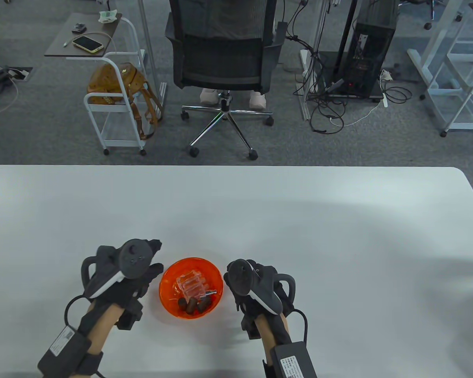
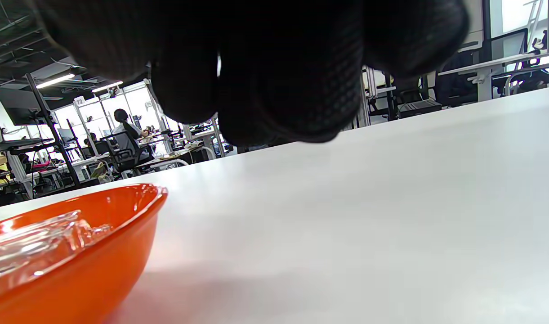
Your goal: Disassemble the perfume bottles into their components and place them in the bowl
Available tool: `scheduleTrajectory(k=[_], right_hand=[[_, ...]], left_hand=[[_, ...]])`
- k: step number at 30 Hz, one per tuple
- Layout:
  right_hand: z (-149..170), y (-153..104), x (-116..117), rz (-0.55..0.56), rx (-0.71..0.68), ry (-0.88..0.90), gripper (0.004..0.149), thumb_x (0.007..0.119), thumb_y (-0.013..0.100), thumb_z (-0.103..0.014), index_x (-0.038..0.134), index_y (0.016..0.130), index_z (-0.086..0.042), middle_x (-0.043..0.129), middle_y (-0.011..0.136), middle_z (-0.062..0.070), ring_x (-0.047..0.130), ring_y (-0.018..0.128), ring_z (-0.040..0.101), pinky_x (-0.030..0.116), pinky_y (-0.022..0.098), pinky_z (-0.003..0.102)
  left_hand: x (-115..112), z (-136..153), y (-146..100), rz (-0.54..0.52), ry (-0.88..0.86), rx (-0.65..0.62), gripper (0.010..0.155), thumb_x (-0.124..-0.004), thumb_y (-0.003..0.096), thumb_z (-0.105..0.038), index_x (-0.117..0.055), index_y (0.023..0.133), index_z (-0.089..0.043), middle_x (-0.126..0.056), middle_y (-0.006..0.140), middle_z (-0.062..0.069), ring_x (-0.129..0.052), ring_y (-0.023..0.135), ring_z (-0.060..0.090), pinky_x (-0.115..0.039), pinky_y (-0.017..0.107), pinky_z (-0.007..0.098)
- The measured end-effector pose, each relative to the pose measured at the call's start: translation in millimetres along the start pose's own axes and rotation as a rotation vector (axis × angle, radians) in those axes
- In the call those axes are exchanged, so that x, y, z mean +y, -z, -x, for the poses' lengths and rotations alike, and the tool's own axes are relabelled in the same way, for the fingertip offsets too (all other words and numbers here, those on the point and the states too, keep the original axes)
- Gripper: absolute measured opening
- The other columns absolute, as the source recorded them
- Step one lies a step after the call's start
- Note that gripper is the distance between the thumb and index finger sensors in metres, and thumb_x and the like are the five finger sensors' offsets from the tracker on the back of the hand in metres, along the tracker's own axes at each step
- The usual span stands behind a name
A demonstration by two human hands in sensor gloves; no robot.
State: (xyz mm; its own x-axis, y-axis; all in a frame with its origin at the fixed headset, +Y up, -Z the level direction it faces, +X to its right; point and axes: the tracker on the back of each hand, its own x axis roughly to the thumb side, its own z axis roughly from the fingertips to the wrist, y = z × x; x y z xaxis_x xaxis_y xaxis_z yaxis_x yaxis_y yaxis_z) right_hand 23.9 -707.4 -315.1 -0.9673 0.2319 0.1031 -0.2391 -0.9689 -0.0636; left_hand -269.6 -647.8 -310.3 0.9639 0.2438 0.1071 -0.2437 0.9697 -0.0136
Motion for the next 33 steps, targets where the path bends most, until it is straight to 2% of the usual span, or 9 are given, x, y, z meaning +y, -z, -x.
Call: scheduleTrajectory(k=[4, 6, 10, 15, 21, 23, 25, 29, 33], right_hand=[[0, -1, 1, -0.015, 0.002, 0.004, 0.048, 0.076, 0.037, -0.05, 0.088, 0.079, -0.031, 0.099, 0.078, -0.002, 0.105, 0.044, 0.01, 0.083, 0.052, 0.05], [-1, -1, 3, -0.023, 0.004, 0.005, 0.048, 0.076, 0.037, -0.05, 0.088, 0.079, -0.031, 0.099, 0.078, -0.002, 0.105, 0.044, 0.01, 0.083, 0.052, 0.05], [-1, -3, 4, -0.033, 0.004, 0.006, 0.048, 0.076, 0.037, -0.05, 0.088, 0.079, -0.031, 0.099, 0.078, -0.002, 0.105, 0.044, 0.01, 0.083, 0.052, 0.05], [-2, -2, 5, -0.038, 0.004, 0.01, 0.048, 0.076, 0.037, -0.05, 0.088, 0.079, -0.031, 0.099, 0.078, -0.003, 0.105, 0.045, 0.01, 0.083, 0.052, 0.05], [-4, -3, 6, -0.046, -0.002, 0.006, 0.048, 0.076, 0.037, -0.05, 0.088, 0.079, -0.031, 0.099, 0.078, -0.003, 0.106, 0.045, 0.01, 0.083, 0.052, 0.05], [-5, -3, 7, -0.049, -0.006, 0.011, 0.048, 0.076, 0.037, -0.05, 0.088, 0.079, -0.031, 0.1, 0.078, -0.002, 0.105, 0.045, 0.01, 0.083, 0.052, 0.05], [-5, -3, 7, -0.048, -0.01, 0.01, 0.048, 0.076, 0.037, -0.05, 0.089, 0.078, -0.031, 0.1, 0.078, -0.003, 0.106, 0.045, 0.01, 0.083, 0.052, 0.05], [-9, -4, 5, -0.04, -0.023, 0.023, 0.047, 0.076, 0.037, -0.05, 0.089, 0.078, -0.032, 0.1, 0.078, -0.003, 0.106, 0.045, 0.01, 0.083, 0.052, 0.05], [-17, -7, 1, -0.013, -0.051, 0.036, 0.047, 0.076, 0.037, -0.05, 0.089, 0.078, -0.032, 0.099, 0.078, -0.003, 0.105, 0.045, 0.009, 0.083, 0.052, 0.05]], left_hand=[[-20, 41, -10, 0.026, -0.073, 0.056, 0.085, -0.09, 0.0375, -0.051, -0.063, 0.111, -0.017, -0.074, 0.112, 0.017, -0.084, 0.094, 0.042, -0.062, 0.068, 0.062], [-35, 56, -8, 0.104, -0.096, 0.08, 0.089, -0.09, 0.0365, -0.053, -0.061, 0.112, -0.015, -0.074, 0.112, 0.017, -0.085, 0.094, 0.042, -0.062, 0.068, 0.062], [-62, 77, -1, 0.214, -0.209, 0.133, 0.086, -0.092, 0.0365, -0.05, -0.064, 0.109, -0.013, -0.079, 0.108, 0.018, -0.088, 0.091, 0.042, -0.064, 0.066, 0.062], [-91, 82, 5, 0.296, -0.147, 0.153, 0.08, -0.093, 0.0365, -0.048, -0.071, 0.106, -0.017, -0.087, 0.103, 0.013, -0.09, 0.087, 0.039, -0.066, 0.065, 0.059], [-94, 79, 6, 0.201, -0.115, 0.151, 0.067, -0.094, 0.0362, -0.046, -0.083, 0.098, -0.024, -0.099, 0.093, 0.005, -0.095, 0.079, 0.035, -0.071, 0.062, 0.057], [-93, 79, 6, 0.147, -0.106, 0.163, 0.057, -0.094, 0.0361, -0.044, -0.091, 0.09, -0.026, -0.105, 0.085, 0.003, -0.101, 0.075, 0.033, -0.075, 0.059, 0.055], [-90, 79, 6, 0.149, -0.119, 0.156, 0.056, -0.093, 0.0367, -0.045, -0.091, 0.09, -0.027, -0.105, 0.085, 0.003, -0.102, 0.075, 0.033, -0.075, 0.059, 0.055], [-74, 71, 1, 0.072, -0.167, 0.104, 0.055, -0.092, 0.0381, -0.045, -0.088, 0.09, -0.026, -0.105, 0.088, 0.006, -0.105, 0.076, 0.034, -0.076, 0.059, 0.057], [-53, 51, -7, -0.02, -0.191, 0.003, 0.055, -0.092, 0.0385, -0.044, -0.087, 0.09, -0.025, -0.106, 0.086, 0.006, -0.106, 0.074, 0.032, -0.077, 0.058, 0.056]])
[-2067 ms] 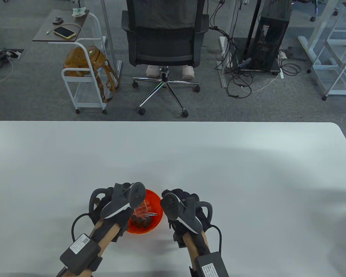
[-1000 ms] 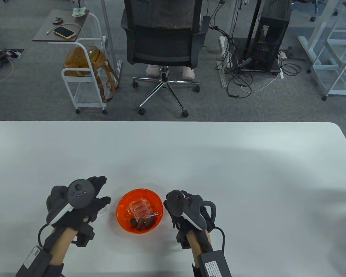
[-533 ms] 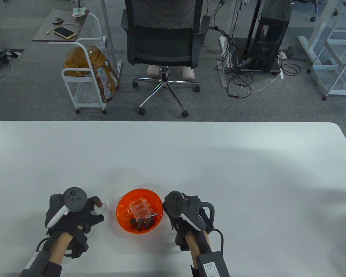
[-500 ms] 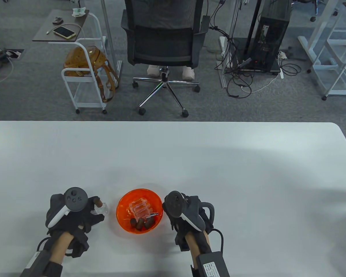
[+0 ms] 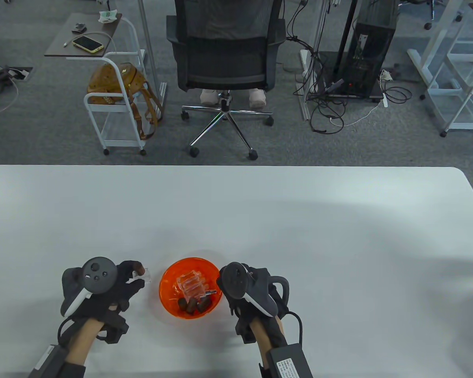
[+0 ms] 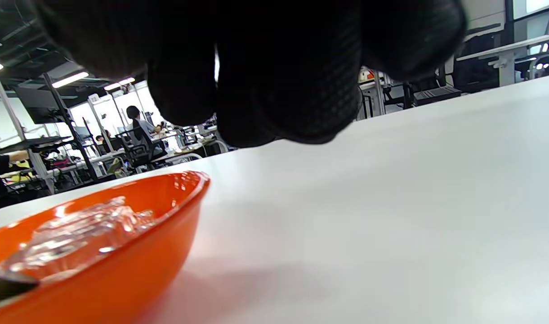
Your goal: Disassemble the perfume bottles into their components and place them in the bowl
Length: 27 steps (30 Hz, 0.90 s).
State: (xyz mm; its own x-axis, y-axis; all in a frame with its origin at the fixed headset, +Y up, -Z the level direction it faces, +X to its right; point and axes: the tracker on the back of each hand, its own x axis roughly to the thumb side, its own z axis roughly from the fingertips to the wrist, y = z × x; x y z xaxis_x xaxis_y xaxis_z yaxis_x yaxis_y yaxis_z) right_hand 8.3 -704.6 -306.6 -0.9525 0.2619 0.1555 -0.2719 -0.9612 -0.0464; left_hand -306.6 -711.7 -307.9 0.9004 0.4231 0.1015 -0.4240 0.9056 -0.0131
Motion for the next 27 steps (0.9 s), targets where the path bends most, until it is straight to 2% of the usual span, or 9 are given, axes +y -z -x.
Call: scheduleTrajectory(k=[6, 12, 16, 17, 19, 24, 26, 27], right_hand=[[-32, -12, -13, 0.077, -0.122, 0.084, 0.05, 0.077, 0.036, -0.051, 0.084, 0.082, -0.032, 0.095, 0.083, -0.004, 0.105, 0.05, 0.009, 0.082, 0.055, 0.05], [-58, -23, -13, 0.102, -0.218, 0.194, 0.067, 0.082, 0.032, -0.053, 0.067, 0.095, -0.032, 0.086, 0.092, -0.005, 0.102, 0.057, 0.007, 0.079, 0.059, 0.049], [-72, -24, -5, 0.114, -0.246, 0.178, 0.061, 0.085, 0.032, -0.051, 0.072, 0.09, -0.035, 0.089, 0.087, -0.008, 0.102, 0.053, 0.005, 0.081, 0.058, 0.048], [-74, -25, -3, 0.132, -0.252, 0.156, 0.054, 0.085, 0.033, -0.048, 0.076, 0.086, -0.037, 0.091, 0.083, -0.008, 0.103, 0.051, 0.004, 0.082, 0.057, 0.047], [-74, -25, -5, 0.152, -0.264, 0.116, 0.05, 0.087, 0.032, -0.048, 0.081, 0.081, -0.038, 0.094, 0.08, -0.009, 0.103, 0.048, 0.003, 0.083, 0.056, 0.046], [-59, -23, -16, 0.183, -0.202, 0.236, 0.049, 0.084, 0.034, -0.049, 0.082, 0.081, -0.037, 0.093, 0.077, -0.007, 0.102, 0.047, 0.006, 0.081, 0.056, 0.048], [-53, -19, -14, 0.166, -0.187, 0.177, 0.05, 0.085, 0.034, -0.047, 0.081, 0.083, -0.035, 0.092, 0.079, -0.005, 0.101, 0.048, 0.006, 0.081, 0.055, 0.049], [-50, -17, -10, 0.12, -0.175, 0.124, 0.05, 0.086, 0.035, -0.046, 0.081, 0.083, -0.034, 0.092, 0.08, -0.005, 0.101, 0.048, 0.006, 0.081, 0.055, 0.049]], left_hand=[[4, -40, -17, -0.053, 0.087, -0.173, 0.054, -0.092, 0.0398, -0.041, -0.085, 0.092, -0.028, -0.1, 0.088, 0.004, -0.101, 0.075, 0.032, -0.074, 0.059, 0.057], [-6, -56, -22, -0.012, 0.157, -0.24, 0.054, -0.093, 0.0393, -0.042, -0.087, 0.091, -0.029, -0.1, 0.088, 0.004, -0.101, 0.073, 0.03, -0.074, 0.059, 0.055], [-12, -65, -24, 0.01, 0.167, -0.295, 0.054, -0.093, 0.0389, -0.042, -0.088, 0.091, -0.03, -0.1, 0.087, 0.003, -0.101, 0.072, 0.03, -0.074, 0.059, 0.055], [-13, -67, -24, 0.012, 0.17, -0.301, 0.053, -0.094, 0.0389, -0.042, -0.089, 0.091, -0.03, -0.1, 0.088, 0.003, -0.101, 0.072, 0.03, -0.074, 0.059, 0.055], [-13, -68, -24, 0.014, 0.198, -0.296, 0.054, -0.093, 0.039, -0.042, -0.088, 0.091, -0.03, -0.099, 0.088, 0.003, -0.101, 0.073, 0.03, -0.074, 0.059, 0.055], [-11, -57, -21, 0.017, 0.2, -0.22, 0.054, -0.092, 0.0399, -0.041, -0.087, 0.091, -0.028, -0.099, 0.089, 0.004, -0.101, 0.073, 0.03, -0.074, 0.059, 0.055], [-10, -50, -19, 0.018, 0.18, -0.191, 0.054, -0.092, 0.0402, -0.041, -0.087, 0.092, -0.027, -0.099, 0.089, 0.006, -0.101, 0.073, 0.031, -0.074, 0.059, 0.056], [-9, -47, -19, 0.016, 0.164, -0.181, 0.053, -0.091, 0.0406, -0.041, -0.086, 0.092, -0.027, -0.099, 0.089, 0.006, -0.102, 0.073, 0.031, -0.074, 0.059, 0.056]])
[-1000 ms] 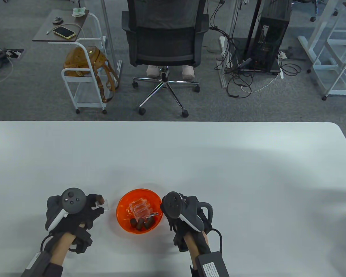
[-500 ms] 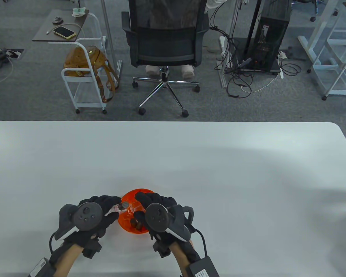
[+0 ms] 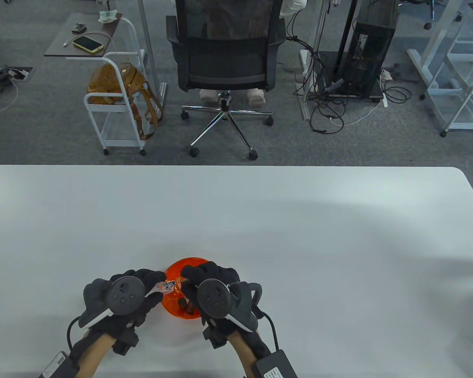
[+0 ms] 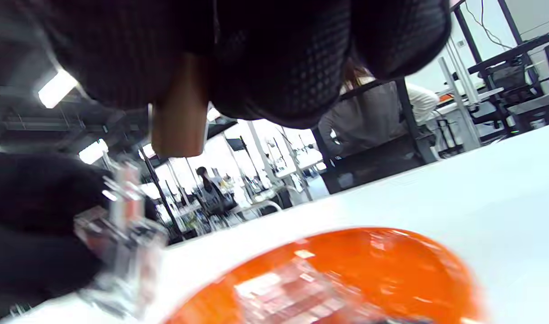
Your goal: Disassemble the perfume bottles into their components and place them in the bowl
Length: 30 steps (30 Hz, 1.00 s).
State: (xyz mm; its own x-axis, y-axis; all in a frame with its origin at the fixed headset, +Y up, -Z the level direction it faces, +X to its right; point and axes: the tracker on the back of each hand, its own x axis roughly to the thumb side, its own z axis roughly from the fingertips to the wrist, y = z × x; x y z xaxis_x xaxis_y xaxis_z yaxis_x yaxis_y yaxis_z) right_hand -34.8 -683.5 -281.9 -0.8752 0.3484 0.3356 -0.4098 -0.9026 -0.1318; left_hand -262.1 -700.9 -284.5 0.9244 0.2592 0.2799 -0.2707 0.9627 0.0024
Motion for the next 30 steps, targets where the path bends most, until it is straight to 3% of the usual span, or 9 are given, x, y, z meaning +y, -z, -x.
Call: scheduleTrajectory(k=[5, 10, 14, 20, 30], right_hand=[[3, 1, 25, -0.235, -0.021, -0.122, 0.052, 0.088, 0.033, -0.044, 0.081, 0.084, -0.033, 0.093, 0.082, -0.004, 0.102, 0.046, 0.007, 0.082, 0.054, 0.05], [-6, 0, 39, -0.296, -0.048, -0.188, 0.051, 0.088, 0.032, -0.047, 0.086, 0.081, -0.035, 0.095, 0.08, -0.004, 0.102, 0.046, 0.008, 0.081, 0.055, 0.05], [-9, -1, 45, -0.293, -0.061, -0.301, 0.055, 0.087, 0.031, -0.048, 0.084, 0.084, -0.033, 0.094, 0.081, -0.005, 0.101, 0.049, 0.007, 0.081, 0.056, 0.05], [-2, 2, 39, -0.28, -0.027, -0.241, 0.055, 0.085, 0.032, -0.048, 0.082, 0.085, -0.033, 0.094, 0.082, -0.004, 0.101, 0.05, 0.008, 0.08, 0.056, 0.051], [4, 3, 18, -0.106, 0.009, -0.113, 0.053, 0.08, 0.035, -0.049, 0.082, 0.085, -0.032, 0.094, 0.082, -0.004, 0.103, 0.049, 0.009, 0.081, 0.055, 0.05]], left_hand=[[1, 7, 0, -0.004, -0.032, 0.035, 0.053, -0.088, 0.0425, -0.041, -0.082, 0.094, -0.029, -0.101, 0.091, 0.009, -0.106, 0.074, 0.033, -0.076, 0.058, 0.057], [-1, 8, 1, 0.013, -0.036, 0.037, 0.054, -0.087, 0.0428, -0.041, -0.081, 0.094, -0.028, -0.102, 0.09, 0.008, -0.106, 0.074, 0.033, -0.075, 0.059, 0.057], [-2, 7, 1, 0.024, -0.035, 0.031, 0.054, -0.088, 0.0427, -0.041, -0.082, 0.094, -0.027, -0.102, 0.089, 0.008, -0.106, 0.073, 0.033, -0.075, 0.059, 0.057], [-3, 7, 1, 0.023, -0.045, 0.016, 0.054, -0.087, 0.0429, -0.041, -0.081, 0.095, -0.027, -0.1, 0.09, 0.008, -0.105, 0.073, 0.033, -0.075, 0.059, 0.057], [-5, -3, 2, 0.026, -0.04, -0.035, 0.054, -0.087, 0.0428, -0.04, -0.082, 0.095, -0.027, -0.098, 0.091, 0.007, -0.105, 0.072, 0.032, -0.075, 0.059, 0.057]])
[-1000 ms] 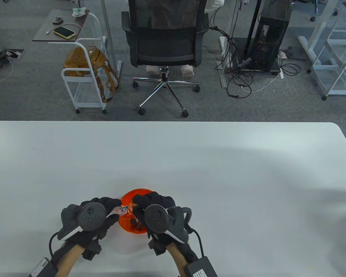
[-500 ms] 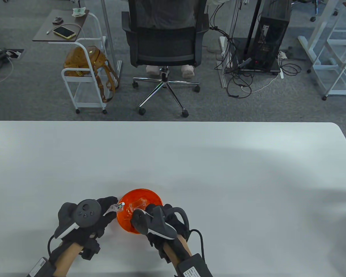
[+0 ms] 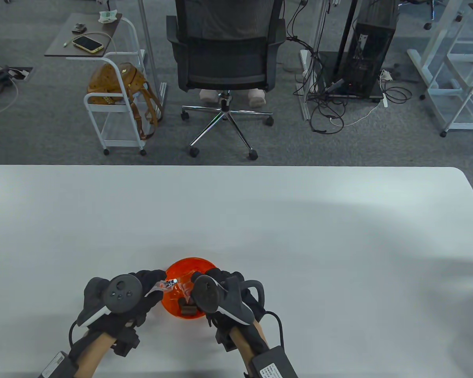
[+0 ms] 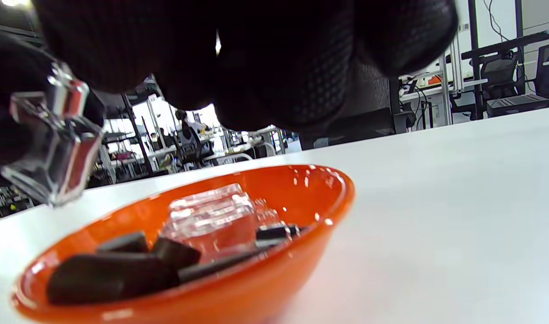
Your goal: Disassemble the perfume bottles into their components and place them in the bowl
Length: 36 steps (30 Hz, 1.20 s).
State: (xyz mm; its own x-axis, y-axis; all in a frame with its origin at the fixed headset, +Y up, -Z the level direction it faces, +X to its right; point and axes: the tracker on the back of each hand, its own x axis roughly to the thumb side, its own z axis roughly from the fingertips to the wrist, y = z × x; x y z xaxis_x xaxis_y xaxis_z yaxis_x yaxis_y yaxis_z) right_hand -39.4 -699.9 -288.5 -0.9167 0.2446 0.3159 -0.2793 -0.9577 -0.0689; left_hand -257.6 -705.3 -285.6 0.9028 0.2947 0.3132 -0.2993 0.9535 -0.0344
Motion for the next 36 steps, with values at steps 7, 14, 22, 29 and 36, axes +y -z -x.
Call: scheduleTrajectory(k=[7, 14, 22, 29, 36], right_hand=[[-14, -4, -4, 0.037, -0.04, 0.137, 0.057, 0.081, 0.034, -0.051, 0.079, 0.087, -0.032, 0.094, 0.082, -0.006, 0.103, 0.049, 0.007, 0.082, 0.055, 0.049], [-24, -6, -1, 0.118, -0.037, 0.103, 0.046, 0.082, 0.033, -0.051, 0.089, 0.075, -0.033, 0.103, 0.065, -0.009, 0.106, 0.036, 0.004, 0.086, 0.05, 0.046], [-25, -6, -2, 0.075, -0.022, 0.18, 0.049, 0.089, 0.035, -0.037, 0.079, 0.083, -0.032, 0.09, 0.081, -0.006, 0.102, 0.048, 0.003, 0.083, 0.054, 0.047], [-29, -1, -6, 0.088, -0.023, 0.16, 0.045, 0.087, 0.034, -0.041, 0.083, 0.078, -0.033, 0.097, 0.072, -0.007, 0.104, 0.042, 0.004, 0.085, 0.052, 0.047], [-40, 14, -18, 0.03, 0.004, 0.087, 0.042, 0.082, 0.034, -0.046, 0.09, 0.072, -0.03, 0.104, 0.059, -0.006, 0.107, 0.032, 0.005, 0.087, 0.048, 0.047]], left_hand=[[-5, -12, 0, 0.009, 0.038, -0.042, 0.054, -0.088, 0.0424, -0.04, -0.083, 0.095, -0.028, -0.099, 0.09, 0.008, -0.105, 0.072, 0.031, -0.076, 0.058, 0.057], [-6, -19, -1, 0.01, 0.05, -0.078, 0.054, -0.089, 0.0418, -0.04, -0.084, 0.094, -0.027, -0.099, 0.09, 0.007, -0.106, 0.071, 0.03, -0.076, 0.058, 0.057], [-3, -19, -2, -0.023, 0.004, -0.094, 0.053, -0.089, 0.042, -0.039, -0.085, 0.093, -0.025, -0.099, 0.089, 0.008, -0.107, 0.07, 0.03, -0.077, 0.058, 0.057], [3, -17, -4, -0.048, -0.023, -0.091, 0.053, -0.089, 0.0418, -0.038, -0.085, 0.093, -0.024, -0.099, 0.089, 0.01, -0.109, 0.068, 0.029, -0.079, 0.057, 0.056], [6, -13, -6, -0.074, -0.066, -0.093, 0.054, -0.089, 0.0416, -0.038, -0.086, 0.093, -0.022, -0.099, 0.089, 0.01, -0.109, 0.068, 0.029, -0.078, 0.057, 0.056]])
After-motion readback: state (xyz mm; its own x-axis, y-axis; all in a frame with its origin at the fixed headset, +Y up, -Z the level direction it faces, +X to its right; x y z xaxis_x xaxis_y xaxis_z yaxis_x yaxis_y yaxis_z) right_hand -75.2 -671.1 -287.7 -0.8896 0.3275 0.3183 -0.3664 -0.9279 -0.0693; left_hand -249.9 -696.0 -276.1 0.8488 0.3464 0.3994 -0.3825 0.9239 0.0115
